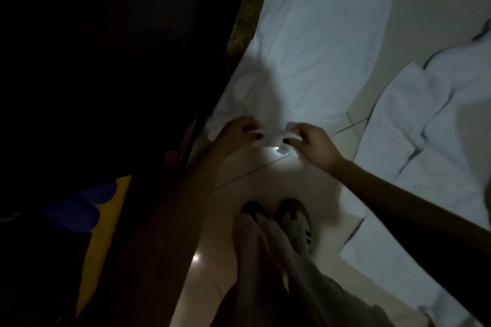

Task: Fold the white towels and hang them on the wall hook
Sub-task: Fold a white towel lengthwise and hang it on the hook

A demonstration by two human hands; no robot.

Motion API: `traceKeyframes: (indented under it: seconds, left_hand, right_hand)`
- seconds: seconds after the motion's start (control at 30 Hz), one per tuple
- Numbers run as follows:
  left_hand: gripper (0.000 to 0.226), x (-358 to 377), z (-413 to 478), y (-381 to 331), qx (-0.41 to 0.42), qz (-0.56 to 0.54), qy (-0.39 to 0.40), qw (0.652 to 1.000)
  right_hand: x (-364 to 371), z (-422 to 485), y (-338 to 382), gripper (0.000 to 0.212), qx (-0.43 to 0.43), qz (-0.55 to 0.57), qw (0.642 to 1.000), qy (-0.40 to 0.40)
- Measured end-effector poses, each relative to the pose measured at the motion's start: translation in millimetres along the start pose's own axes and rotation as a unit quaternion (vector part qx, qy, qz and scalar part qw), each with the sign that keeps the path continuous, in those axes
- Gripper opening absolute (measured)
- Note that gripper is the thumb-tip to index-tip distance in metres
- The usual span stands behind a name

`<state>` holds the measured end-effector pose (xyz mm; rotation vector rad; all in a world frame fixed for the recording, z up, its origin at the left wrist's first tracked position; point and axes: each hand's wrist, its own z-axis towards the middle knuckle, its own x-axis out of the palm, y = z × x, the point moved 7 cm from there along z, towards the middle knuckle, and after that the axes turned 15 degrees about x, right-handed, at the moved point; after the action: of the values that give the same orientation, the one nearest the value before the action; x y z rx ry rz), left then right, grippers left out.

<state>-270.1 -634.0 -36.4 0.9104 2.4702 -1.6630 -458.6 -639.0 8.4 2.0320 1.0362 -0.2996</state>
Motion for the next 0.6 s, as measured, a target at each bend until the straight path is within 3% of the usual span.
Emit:
traceKeyframes:
  seconds: [0.13, 0.27, 0.4, 0.5, 0.6]
  left_hand:
    - [0.009, -43, -31, -106, -0.028, -0.123, -0.019, 0.992]
    - [0.013, -92, -68, -229, -0.022, -0.172, -0.033, 0.984]
    - [0.022, -133, -113, -354, -0.012, -0.21, -0.056, 0.976]
    - [0.024, -157, -152, -435, -0.006, -0.214, -0.083, 0.973]
    - [0.019, -175, -196, -502, 0.024, -0.235, -0.093, 0.967]
  right_hand:
    - [-92, -46, 73, 0.033, 0.019, 0.042, 0.999, 0.002]
    - [-176, -105, 148, 0.026, 0.029, 0.042, 0.999, 0.008]
    - [-258, -178, 221, 0.024, 0.018, 0.03, 0.999, -0.039]
    - [-314, -241, 269, 0.005, -0.001, 0.129, 0.991, -0.04]
    - [-360, -303, 319, 0.011, -0.053, 0.179, 0.982, -0.035]
